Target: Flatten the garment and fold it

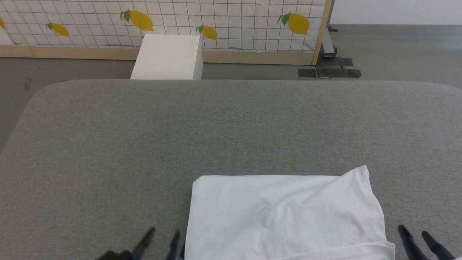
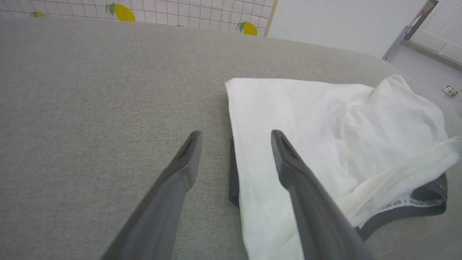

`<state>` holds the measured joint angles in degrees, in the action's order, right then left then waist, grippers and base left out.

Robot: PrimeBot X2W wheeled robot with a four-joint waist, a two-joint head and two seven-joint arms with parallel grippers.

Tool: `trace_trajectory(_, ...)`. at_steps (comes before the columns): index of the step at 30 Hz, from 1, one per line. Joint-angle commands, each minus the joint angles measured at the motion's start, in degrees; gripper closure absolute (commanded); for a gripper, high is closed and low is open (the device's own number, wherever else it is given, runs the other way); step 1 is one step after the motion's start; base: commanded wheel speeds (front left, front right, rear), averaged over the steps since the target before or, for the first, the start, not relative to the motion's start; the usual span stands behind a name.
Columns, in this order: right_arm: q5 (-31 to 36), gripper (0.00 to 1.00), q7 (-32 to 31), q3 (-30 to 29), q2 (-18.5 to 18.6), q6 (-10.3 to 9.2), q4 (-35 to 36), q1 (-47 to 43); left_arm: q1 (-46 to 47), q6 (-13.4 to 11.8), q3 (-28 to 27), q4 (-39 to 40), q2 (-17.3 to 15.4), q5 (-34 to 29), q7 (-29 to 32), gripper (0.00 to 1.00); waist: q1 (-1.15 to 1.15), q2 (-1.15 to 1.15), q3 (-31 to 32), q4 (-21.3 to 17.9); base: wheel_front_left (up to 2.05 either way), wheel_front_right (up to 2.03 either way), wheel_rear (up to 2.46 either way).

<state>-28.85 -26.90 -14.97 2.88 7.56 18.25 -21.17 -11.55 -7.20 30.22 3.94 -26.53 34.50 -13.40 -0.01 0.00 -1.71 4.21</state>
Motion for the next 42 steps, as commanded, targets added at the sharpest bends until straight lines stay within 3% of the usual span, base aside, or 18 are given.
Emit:
trace_trajectory(1,-0.3,0.0,-0.3,-0.7,0.0,-0.08,1.2,0.4,-0.2,-1.0,-1.9,1.6,0.7,0.2,-0.8,0.0,0.01,0.0,0.2,0.1,0.0,0.0,0.0)
trace_trajectory(6,3.2,0.0,-1.5,-3.7,0.2,-0.08,1.7,3.4,0.9,-5.9,-10.4,10.0,4.3,-5.9,-1.6,0.0,0.01,0.0,0.7,0.6,0.0,0.0,0.0)
trace_trajectory(11,7.1,0.0,-4.6,-3.8,0.2,-0.08,-2.5,7.1,0.7,-7.0,-13.9,15.0,7.6,-13.5,-1.6,0.0,0.01,0.0,-0.1,1.3,0.0,0.0,0.0)
trace_trajectory(29,11.6,0.0,-4.5,0.6,1.1,-0.08,-23.8,15.3,1.0,-3.4,-15.9,13.8,12.6,-19.4,-1.6,0.0,0.01,0.0,-4.9,5.4,0.0,0.0,0.0)
trace_trajectory(30,11.2,0.53,-4.6,0.7,1.0,-0.08,-24.7,15.7,1.1,-3.2,-16.1,13.7,12.7,-19.4,-1.6,0.0,0.01,0.0,-5.0,5.4,0.0,0.0,0.0)
trace_trajectory(31,10.8,0.71,-4.6,0.7,1.0,-0.08,-25.3,16.0,1.2,-3.0,-16.2,13.6,12.9,-19.4,-1.6,0.0,0.01,0.0,-5.1,5.5,0.0,0.0,0.0)
trace_trajectory(32,10.4,1.0,-4.9,0.9,0.9,-0.08,-26.0,16.4,1.3,-2.9,-16.3,13.5,13.0,-19.4,-1.6,0.0,0.01,0.0,-5.2,5.5,0.0,0.0,0.0)
trace_trajectory(37,9.4,1.0,-3.0,-0.2,0.5,-0.08,-27.6,18.2,1.6,-2.2,-16.8,12.7,13.6,-19.5,-1.6,0.0,0.01,0.0,-4.9,4.9,0.0,0.0,0.0)
trace_trajectory(42,10.1,1.0,-0.6,-6.1,1.2,-0.08,-27.6,20.0,1.0,-1.8,-17.3,12.2,14.0,-19.5,-1.6,0.0,0.01,0.0,-3.7,3.8,0.0,0.0,0.0)
